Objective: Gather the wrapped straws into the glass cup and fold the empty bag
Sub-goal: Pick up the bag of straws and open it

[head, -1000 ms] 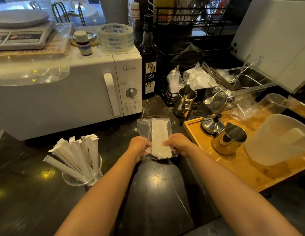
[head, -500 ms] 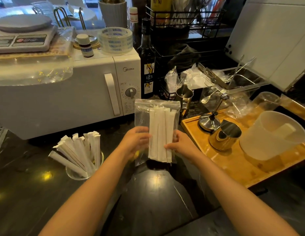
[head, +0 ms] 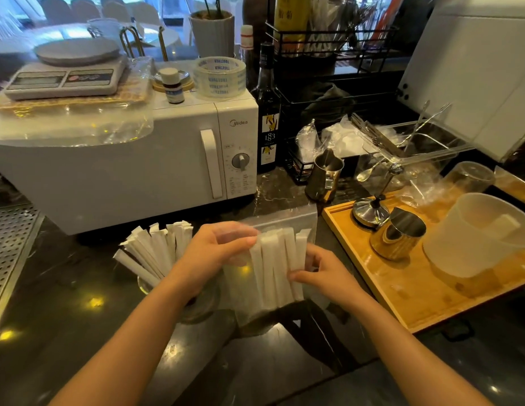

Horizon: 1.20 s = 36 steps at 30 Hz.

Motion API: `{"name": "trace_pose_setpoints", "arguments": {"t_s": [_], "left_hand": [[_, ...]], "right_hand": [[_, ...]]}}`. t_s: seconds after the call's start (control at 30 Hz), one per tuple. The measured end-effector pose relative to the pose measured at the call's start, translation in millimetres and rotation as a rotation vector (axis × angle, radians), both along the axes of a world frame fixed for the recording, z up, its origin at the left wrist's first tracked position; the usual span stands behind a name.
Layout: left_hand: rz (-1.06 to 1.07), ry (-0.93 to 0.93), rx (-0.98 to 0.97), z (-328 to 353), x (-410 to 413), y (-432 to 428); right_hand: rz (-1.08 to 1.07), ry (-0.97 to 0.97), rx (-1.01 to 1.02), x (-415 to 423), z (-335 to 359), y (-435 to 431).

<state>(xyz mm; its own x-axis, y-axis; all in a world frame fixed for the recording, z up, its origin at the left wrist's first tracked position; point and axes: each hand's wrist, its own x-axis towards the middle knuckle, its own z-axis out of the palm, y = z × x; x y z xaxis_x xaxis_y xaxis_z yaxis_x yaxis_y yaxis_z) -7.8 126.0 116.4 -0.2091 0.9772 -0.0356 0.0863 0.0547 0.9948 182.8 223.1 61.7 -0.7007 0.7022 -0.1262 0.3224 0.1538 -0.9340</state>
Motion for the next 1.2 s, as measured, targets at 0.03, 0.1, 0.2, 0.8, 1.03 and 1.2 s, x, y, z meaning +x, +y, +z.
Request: {"name": "trace_pose_setpoints", "arguments": {"t_s": [0.03,0.1,0.2,0.8,1.03,1.2], "left_hand": [[0.001,-0.003,0.016,4.2,-1.2,-3.8],[0.013,0.049,0.039,9.6,-2.9,-8.8],[0.013,0.203,0.051,15.2,-2.8,-14.2],[-0.189,0.106,-0.168,21.5,17.2,-10.2],[-0.212,-0.041,-0.198,13.0,25.4,-11.9],[-0.196,-0.037,-0.184,9.8,33.1,-13.3]], "right_hand": [[0.004,0.002,0.006,-1.1,0.3,-0.8],[0.016,0.001,0.022,-3.9,2.0,-3.4],[0.036,0.029,0.023,-11.2,7.9,-7.1],[0.026,0.134,0.051,-15.2,53.0,-27.8],[0.102,0.126,-0.078,-18.3,64.4,-42.6],[0.054,0.084,-0.057,-20.6,61.5,-44.4]]}}
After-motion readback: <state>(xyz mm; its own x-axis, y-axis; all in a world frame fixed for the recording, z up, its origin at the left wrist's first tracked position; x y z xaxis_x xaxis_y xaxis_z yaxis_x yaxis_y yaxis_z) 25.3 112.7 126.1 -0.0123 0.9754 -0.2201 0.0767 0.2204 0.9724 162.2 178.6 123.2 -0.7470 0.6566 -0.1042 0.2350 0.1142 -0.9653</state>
